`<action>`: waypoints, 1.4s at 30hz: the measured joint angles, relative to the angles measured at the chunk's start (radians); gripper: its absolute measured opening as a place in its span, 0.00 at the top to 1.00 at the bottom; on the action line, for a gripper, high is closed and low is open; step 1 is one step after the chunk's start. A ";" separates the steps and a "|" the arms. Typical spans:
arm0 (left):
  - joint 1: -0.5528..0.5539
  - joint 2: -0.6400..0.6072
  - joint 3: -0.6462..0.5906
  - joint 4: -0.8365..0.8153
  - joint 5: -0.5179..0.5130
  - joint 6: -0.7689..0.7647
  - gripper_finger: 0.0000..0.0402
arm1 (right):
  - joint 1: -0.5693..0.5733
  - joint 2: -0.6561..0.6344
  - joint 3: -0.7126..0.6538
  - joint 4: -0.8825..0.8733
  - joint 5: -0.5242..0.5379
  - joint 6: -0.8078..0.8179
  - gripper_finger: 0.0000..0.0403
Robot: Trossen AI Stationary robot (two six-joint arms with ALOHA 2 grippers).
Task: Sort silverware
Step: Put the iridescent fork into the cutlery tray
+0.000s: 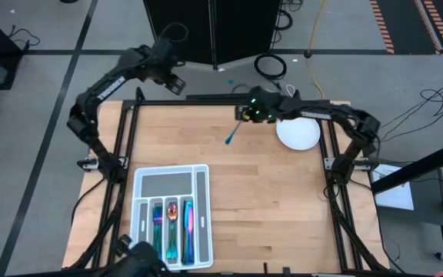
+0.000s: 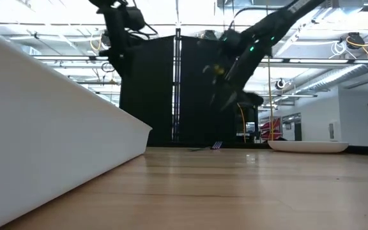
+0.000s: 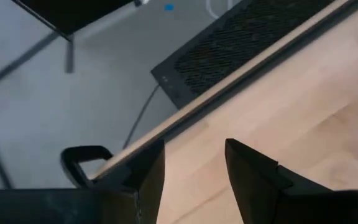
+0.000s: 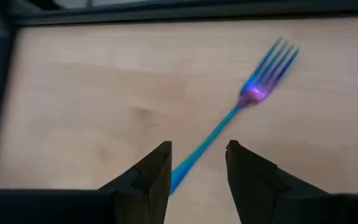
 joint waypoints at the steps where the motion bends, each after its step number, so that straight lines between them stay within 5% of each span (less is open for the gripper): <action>1: 0.014 -0.015 -0.003 -0.001 0.025 -0.001 0.58 | 0.014 0.023 0.000 0.009 0.032 0.016 0.65; 9: 0.014 -0.062 -0.005 -0.002 0.084 0.031 0.58 | 0.085 0.169 0.025 0.057 0.221 0.114 0.65; 24: -0.036 -0.062 -0.005 -0.013 0.121 0.084 0.58 | 0.154 0.465 0.259 -0.159 0.254 0.146 0.65; 42: -0.040 -0.062 -0.005 -0.013 0.121 0.130 0.58 | 0.183 0.420 0.288 -0.450 0.261 0.056 0.68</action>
